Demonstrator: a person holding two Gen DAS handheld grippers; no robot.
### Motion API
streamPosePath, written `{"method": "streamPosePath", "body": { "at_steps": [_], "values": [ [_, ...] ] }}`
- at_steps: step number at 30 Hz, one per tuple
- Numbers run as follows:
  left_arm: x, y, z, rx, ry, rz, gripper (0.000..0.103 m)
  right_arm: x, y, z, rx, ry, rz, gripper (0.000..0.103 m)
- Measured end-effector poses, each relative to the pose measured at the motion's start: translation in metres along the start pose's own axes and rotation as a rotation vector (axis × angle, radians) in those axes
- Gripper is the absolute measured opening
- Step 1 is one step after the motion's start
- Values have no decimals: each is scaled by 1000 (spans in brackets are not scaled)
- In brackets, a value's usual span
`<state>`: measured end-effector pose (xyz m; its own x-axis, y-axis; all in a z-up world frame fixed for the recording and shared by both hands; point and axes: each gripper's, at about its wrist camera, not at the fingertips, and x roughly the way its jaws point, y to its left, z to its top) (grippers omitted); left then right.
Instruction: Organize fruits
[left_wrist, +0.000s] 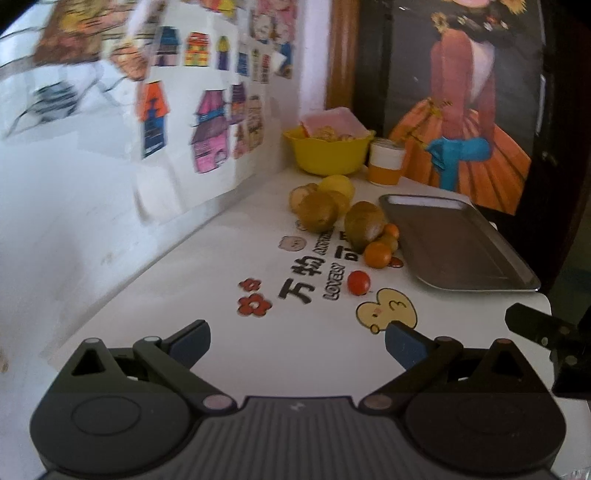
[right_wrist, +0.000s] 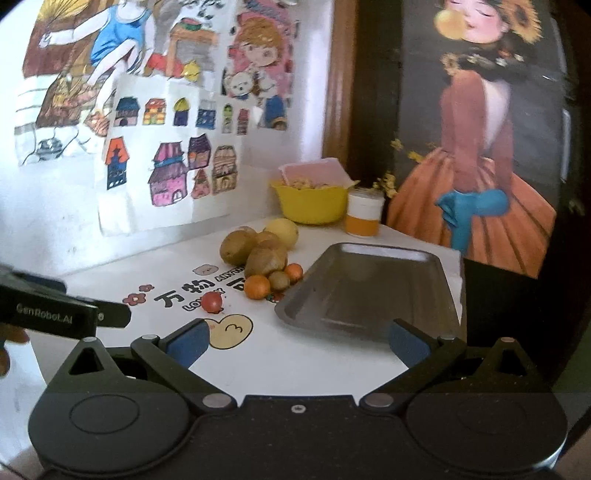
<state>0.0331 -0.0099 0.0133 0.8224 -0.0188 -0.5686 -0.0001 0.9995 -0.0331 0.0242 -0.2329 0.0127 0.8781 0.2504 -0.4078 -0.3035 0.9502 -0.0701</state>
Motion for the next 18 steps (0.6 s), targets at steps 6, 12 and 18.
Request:
{"method": "streamPosePath", "body": {
  "at_steps": [6,12,18],
  "values": [
    [24,-6,25,116,6,-95,102,26,-25,28,-111,57,77,103],
    [57,-21,33,210,45,-144,102,64,-47,55,-77,92,169,102],
    [88,-19,40,224,124,-188,102,103,-42,63,23,118,296,101]
  ]
}}
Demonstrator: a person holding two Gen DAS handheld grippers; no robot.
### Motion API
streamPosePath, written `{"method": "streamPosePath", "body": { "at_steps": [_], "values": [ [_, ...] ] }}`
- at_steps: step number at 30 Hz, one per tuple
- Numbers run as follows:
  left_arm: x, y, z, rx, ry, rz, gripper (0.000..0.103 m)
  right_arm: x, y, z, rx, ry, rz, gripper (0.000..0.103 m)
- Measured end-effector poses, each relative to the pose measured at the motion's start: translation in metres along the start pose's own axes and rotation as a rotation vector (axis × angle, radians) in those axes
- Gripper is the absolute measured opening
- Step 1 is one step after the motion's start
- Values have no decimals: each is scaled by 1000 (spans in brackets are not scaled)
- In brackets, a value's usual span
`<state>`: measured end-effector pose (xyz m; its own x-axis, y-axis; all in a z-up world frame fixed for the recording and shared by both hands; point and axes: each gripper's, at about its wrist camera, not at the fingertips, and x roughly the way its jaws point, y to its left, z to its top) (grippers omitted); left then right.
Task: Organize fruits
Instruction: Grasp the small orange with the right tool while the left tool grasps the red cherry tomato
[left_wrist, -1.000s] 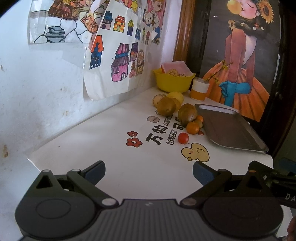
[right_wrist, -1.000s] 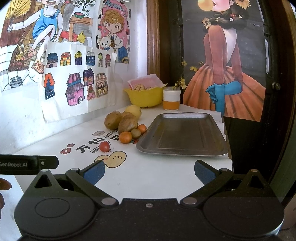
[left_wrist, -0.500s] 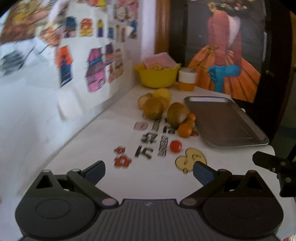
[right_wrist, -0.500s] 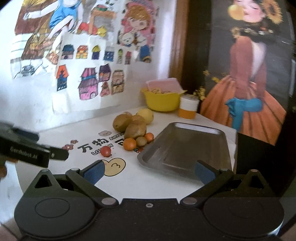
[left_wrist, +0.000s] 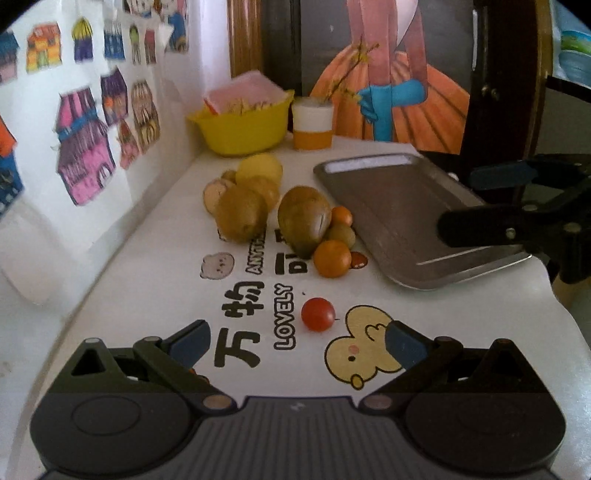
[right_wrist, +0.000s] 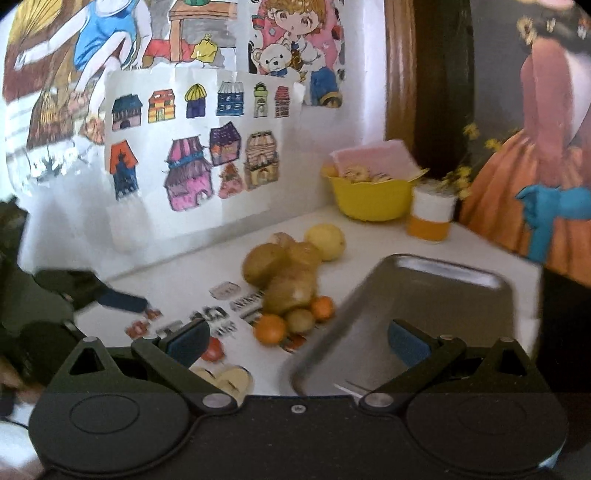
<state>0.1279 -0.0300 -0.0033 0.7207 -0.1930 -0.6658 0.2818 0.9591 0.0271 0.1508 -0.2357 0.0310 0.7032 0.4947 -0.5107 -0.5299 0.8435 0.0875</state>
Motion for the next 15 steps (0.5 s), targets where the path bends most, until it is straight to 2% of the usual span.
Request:
{"method": "streamPosePath", "body": {
  "at_steps": [5,8,10,12,15],
  "values": [
    [18,5,2,25,34,-10,94,45,-1,7,45,73,94,91],
    [22,5,1,32,21,-29,88,64,-4,9,52,105,105,79],
    [22,1,0,63,-6,-9,84,74,-8,10,73,129,115,68],
    [21,-3,-1,104,-35,12,83,80,-11,8,91,136,140,64],
    [21,-8,0,131,-52,18,73,85,-11,6,78,153,144,59]
  ]
}}
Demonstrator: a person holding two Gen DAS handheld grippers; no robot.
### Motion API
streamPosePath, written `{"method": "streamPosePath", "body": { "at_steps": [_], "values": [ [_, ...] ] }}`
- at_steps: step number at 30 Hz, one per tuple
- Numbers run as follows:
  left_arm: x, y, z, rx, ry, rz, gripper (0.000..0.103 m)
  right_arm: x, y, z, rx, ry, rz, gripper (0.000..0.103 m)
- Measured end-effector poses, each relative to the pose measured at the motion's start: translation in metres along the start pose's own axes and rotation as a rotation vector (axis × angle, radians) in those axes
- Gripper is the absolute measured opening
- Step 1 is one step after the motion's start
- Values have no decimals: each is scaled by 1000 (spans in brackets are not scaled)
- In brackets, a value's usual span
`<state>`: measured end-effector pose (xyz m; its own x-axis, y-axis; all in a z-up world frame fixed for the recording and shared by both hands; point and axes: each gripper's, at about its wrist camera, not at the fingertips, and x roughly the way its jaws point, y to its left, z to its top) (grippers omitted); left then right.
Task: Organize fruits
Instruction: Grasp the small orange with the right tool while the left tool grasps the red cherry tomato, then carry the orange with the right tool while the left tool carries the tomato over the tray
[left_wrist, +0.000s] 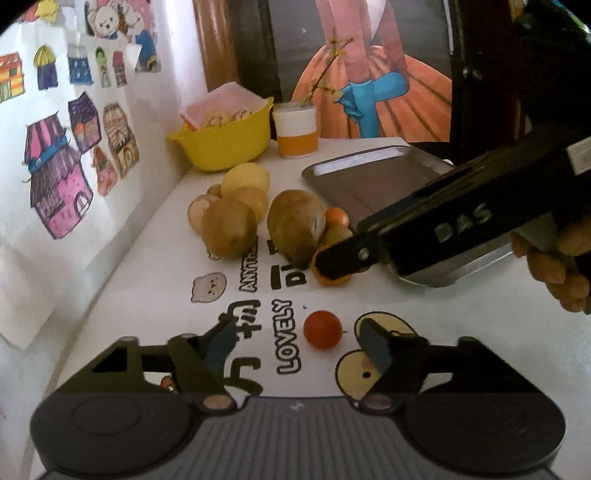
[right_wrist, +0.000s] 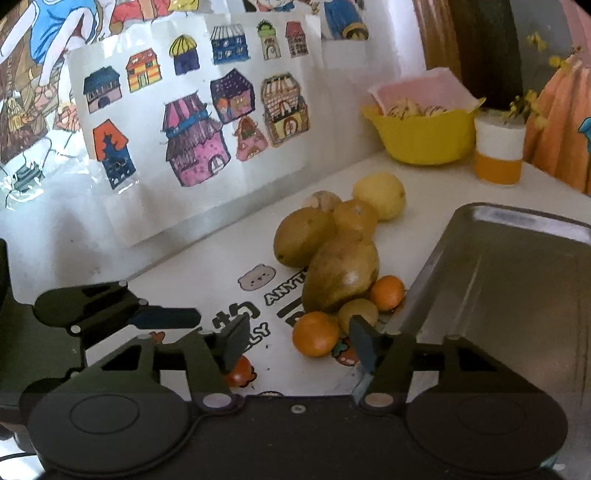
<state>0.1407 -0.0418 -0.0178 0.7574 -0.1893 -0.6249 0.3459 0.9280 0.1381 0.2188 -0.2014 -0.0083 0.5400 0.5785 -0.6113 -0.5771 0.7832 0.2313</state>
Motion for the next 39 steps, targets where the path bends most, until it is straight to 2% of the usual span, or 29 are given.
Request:
{"method": "streamPosePath", "body": {
  "at_steps": [5,10,12,15,17,18,19,23,26,31,34,39],
  "values": [
    [6,0,4,-29,22,-25,55,11,-1,-2,-3,23,-18,55],
    [9,4,4,-46,31,-15,51,21,-1,-5,24,28,-13,52],
    [8,3,3,-43,30,-12,45,24,-3,-6,48,32,-13,51],
    [8,2,3,-48,31,-17,35,25,-2,-8,55,19,-30,47],
    [7,2,3,-55,37,-26,25,26,0,-8,53,16,-49,42],
    [7,1,4,-59,40,-29,24,26,-1,-9,53,12,-55,37],
    [7,1,4,-62,43,-26,23,26,-1,-9,52,7,-60,33],
    [2,3,5,-112,68,-45,23,18,-2,-13,68,-1,-43,33],
    [-8,10,8,-165,82,-64,23,-5,0,-16,99,-35,9,33],
    [-36,17,25,-201,21,-62,23,-58,2,-15,86,-82,23,33],
    [-48,18,47,-208,-18,-65,23,-92,-2,-9,78,-108,15,33],
    [-52,21,96,-216,-115,-154,23,-136,-18,10,52,-165,-58,33]
  ]
}}
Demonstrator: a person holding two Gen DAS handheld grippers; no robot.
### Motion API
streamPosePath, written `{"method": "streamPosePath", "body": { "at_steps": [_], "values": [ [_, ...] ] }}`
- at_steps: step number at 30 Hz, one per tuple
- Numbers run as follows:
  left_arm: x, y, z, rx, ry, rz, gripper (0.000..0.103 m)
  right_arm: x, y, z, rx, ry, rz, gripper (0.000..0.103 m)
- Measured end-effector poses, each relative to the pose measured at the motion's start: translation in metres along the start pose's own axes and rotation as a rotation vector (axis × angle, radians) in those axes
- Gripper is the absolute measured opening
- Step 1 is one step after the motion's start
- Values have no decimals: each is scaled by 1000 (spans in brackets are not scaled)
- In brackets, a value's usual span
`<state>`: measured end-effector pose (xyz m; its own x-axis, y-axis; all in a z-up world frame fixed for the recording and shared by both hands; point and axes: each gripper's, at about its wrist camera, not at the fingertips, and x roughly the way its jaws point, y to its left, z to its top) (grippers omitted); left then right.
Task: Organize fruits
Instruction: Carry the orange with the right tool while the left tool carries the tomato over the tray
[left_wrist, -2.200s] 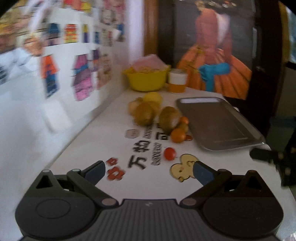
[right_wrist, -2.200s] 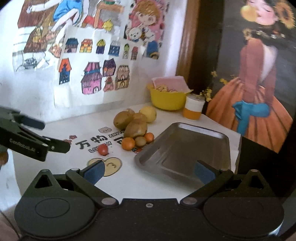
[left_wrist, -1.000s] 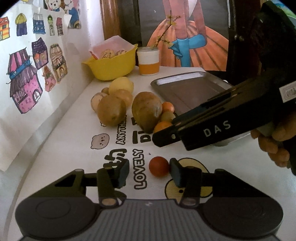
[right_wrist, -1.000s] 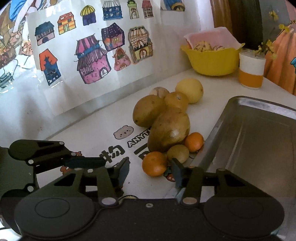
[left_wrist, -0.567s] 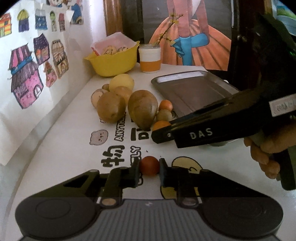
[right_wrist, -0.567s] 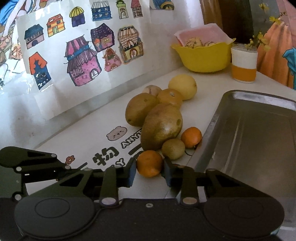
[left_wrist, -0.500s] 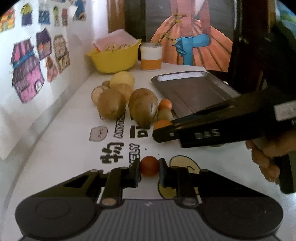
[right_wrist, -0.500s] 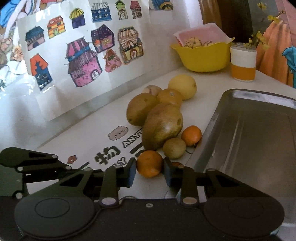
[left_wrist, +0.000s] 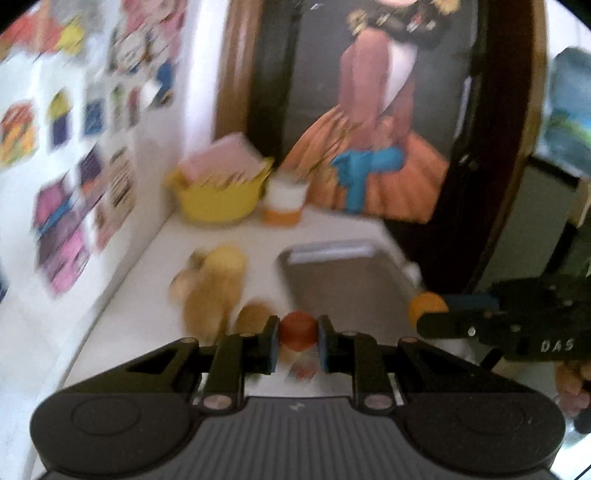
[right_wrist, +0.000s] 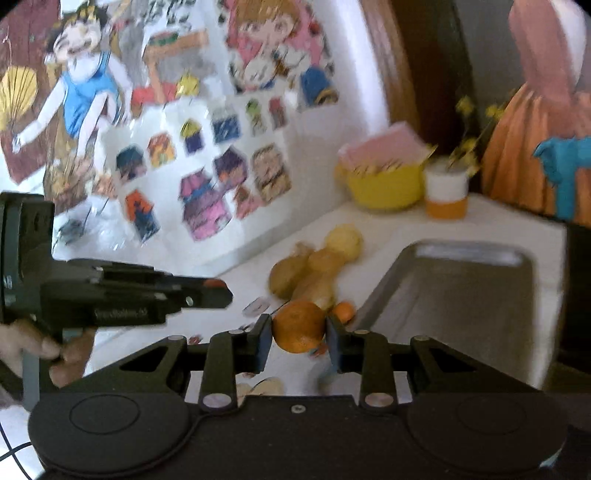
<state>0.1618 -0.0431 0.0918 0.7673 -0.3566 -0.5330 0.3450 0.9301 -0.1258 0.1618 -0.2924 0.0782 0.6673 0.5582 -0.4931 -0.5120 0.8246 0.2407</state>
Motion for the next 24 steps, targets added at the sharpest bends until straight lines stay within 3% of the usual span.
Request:
{"method": "streamPosePath", "body": {
  "at_steps": [3,6,11,14,19,24],
  "values": [
    [11,-11,26,57,-76,-15,23,-13,-15,15,-19,-49,-54,33],
    [35,-24,49,73,-87,-28,23,-10,-32,29,-34,-73,-91,33],
    [90,-31,64,-46,-95,-16,23,23,-66,42,-83,-99,-213,33],
    [134,-31,59,-63,-98,3,23,54,-99,41,-53,-83,-221,33],
    [197,-26,50,-57,-39,19,23,104,-139,35,-47,-47,-215,33],
    [237,-21,44,-38,41,52,23,137,-155,27,-67,25,-229,33]
  ]
}}
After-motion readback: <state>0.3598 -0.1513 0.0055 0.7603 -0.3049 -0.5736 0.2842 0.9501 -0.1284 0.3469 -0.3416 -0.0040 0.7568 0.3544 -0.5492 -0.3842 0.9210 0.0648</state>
